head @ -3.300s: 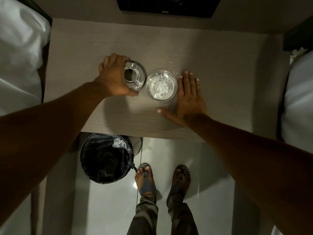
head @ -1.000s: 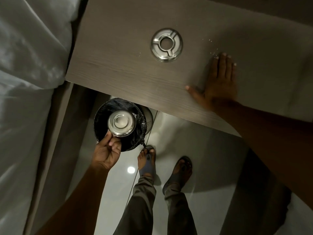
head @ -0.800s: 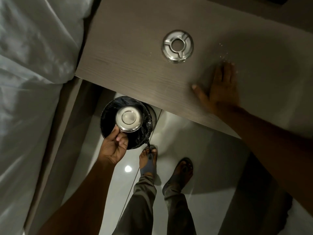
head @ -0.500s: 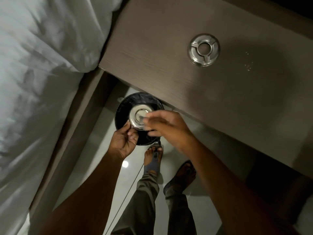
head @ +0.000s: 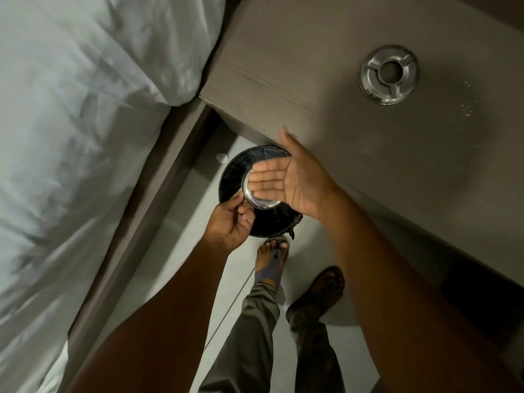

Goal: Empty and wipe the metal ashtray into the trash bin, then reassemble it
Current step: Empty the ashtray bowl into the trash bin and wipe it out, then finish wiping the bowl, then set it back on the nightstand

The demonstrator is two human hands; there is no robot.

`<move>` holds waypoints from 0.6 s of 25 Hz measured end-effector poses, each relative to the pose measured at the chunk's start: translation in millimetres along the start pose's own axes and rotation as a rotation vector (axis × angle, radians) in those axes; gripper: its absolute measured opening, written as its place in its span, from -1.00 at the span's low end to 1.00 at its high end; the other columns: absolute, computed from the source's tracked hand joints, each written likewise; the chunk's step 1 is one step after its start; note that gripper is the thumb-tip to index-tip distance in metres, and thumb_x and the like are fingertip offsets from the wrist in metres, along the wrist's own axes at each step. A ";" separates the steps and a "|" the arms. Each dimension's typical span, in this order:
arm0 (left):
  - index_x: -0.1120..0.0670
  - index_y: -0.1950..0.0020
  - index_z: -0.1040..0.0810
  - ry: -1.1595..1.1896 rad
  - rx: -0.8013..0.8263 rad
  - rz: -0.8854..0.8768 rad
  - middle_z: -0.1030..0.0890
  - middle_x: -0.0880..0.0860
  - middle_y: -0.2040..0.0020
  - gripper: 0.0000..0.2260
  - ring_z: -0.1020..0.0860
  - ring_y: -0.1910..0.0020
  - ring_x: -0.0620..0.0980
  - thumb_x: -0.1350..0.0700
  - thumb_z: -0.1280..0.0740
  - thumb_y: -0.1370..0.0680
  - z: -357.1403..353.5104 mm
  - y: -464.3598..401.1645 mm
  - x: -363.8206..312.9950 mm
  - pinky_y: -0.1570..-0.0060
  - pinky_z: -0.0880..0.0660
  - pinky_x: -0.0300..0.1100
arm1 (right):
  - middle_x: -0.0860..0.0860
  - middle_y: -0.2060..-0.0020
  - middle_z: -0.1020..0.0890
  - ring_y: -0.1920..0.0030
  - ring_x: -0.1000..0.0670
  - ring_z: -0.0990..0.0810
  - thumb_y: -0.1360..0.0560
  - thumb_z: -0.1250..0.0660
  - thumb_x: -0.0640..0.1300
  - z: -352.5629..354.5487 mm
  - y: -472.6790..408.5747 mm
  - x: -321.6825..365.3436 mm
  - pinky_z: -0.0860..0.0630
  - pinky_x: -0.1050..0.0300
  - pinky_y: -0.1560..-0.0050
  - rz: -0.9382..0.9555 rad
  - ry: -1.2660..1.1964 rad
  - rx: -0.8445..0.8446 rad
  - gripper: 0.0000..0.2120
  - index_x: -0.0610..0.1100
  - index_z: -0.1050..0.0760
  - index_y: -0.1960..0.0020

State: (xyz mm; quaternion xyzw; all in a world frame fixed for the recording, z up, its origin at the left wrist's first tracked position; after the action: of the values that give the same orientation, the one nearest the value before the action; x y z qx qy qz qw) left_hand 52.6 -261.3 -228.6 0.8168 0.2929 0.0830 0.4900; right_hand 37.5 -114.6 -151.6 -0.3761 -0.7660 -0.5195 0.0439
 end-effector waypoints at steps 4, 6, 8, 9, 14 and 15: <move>0.22 -0.10 -0.51 -0.003 -0.070 -0.005 -0.45 0.04 0.27 -0.86 -0.35 0.51 -0.15 0.29 -0.19 -0.62 11.5 0.9 -0.4 0.52 -0.29 -0.33 | -0.03 0.47 -0.61 0.51 0.04 -0.55 -0.59 -0.12 0.43 12.9 -9.4 -9.1 -0.48 0.19 0.45 0.024 0.157 -0.324 -0.31 -0.12 -0.57 0.33; 0.22 -0.08 -0.52 0.009 -0.073 -0.002 -0.45 0.04 0.29 -0.86 -0.35 0.50 -0.15 0.29 -0.17 -0.64 12.8 0.6 -0.5 0.51 -0.29 -0.34 | 0.02 0.58 -0.49 0.60 0.05 -0.42 -0.55 -0.11 0.48 19.2 -10.2 -7.6 -0.35 0.24 0.54 0.034 0.125 -0.374 -0.28 -0.08 -0.50 0.44; 0.22 -0.06 -0.52 -0.008 -0.068 0.002 -0.47 0.03 0.34 -0.86 -0.35 0.51 -0.16 0.29 -0.17 -0.64 9.4 -0.9 -2.6 0.51 -0.29 -0.34 | -0.08 0.39 -0.68 0.42 -0.02 -0.67 -0.55 -0.08 0.49 16.5 -13.5 -11.4 -0.57 0.15 0.44 -0.013 0.139 -0.320 -0.23 -0.19 -0.64 0.21; 0.22 -0.06 -0.52 -0.023 -0.073 0.001 -0.48 0.03 0.35 -0.86 -0.35 0.52 -0.16 0.29 -0.17 -0.64 8.2 -1.0 -3.2 0.51 -0.29 -0.34 | -0.13 0.30 -0.72 0.32 -0.05 -0.73 -0.56 -0.05 0.49 14.3 -14.3 -15.7 -0.63 0.13 0.38 -0.033 0.174 -0.297 -0.19 -0.24 -0.65 0.10; 0.22 -0.08 -0.53 -0.037 -0.056 0.006 -0.53 0.03 0.33 -0.85 -0.36 0.51 -0.16 0.29 -0.18 -0.63 7.1 -1.7 -2.0 0.51 -0.29 -0.34 | -0.03 0.53 -0.59 0.55 0.01 -0.54 -0.53 0.01 0.54 22.4 -15.5 -24.7 -0.44 0.23 0.54 -0.039 0.145 -0.359 -0.15 -0.08 -0.62 0.48; 0.22 -0.07 -0.53 -0.047 -0.045 0.013 -0.53 0.03 0.34 -0.85 -0.37 0.52 -0.16 0.29 -0.17 -0.63 4.3 -1.7 -0.9 0.51 -0.30 -0.34 | -0.09 0.40 -0.69 0.44 -0.02 -0.65 -0.52 0.01 0.54 23.6 -15.6 -25.1 -0.54 0.19 0.49 -0.053 0.117 -0.343 -0.16 -0.10 -0.69 0.35</move>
State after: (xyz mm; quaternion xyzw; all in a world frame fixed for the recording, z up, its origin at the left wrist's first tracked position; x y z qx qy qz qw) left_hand 53.0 -264.5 -232.1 0.8091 0.2741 0.0737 0.5146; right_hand 53.3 -111.2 -185.8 -0.3267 -0.6721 -0.6645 0.0100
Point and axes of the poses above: each hand's wrist, its own y-axis away from the middle knuckle, its own z-axis out of the back of the hand, x = y × z, the point moved 8 cm from there along -y, towards the middle knuckle
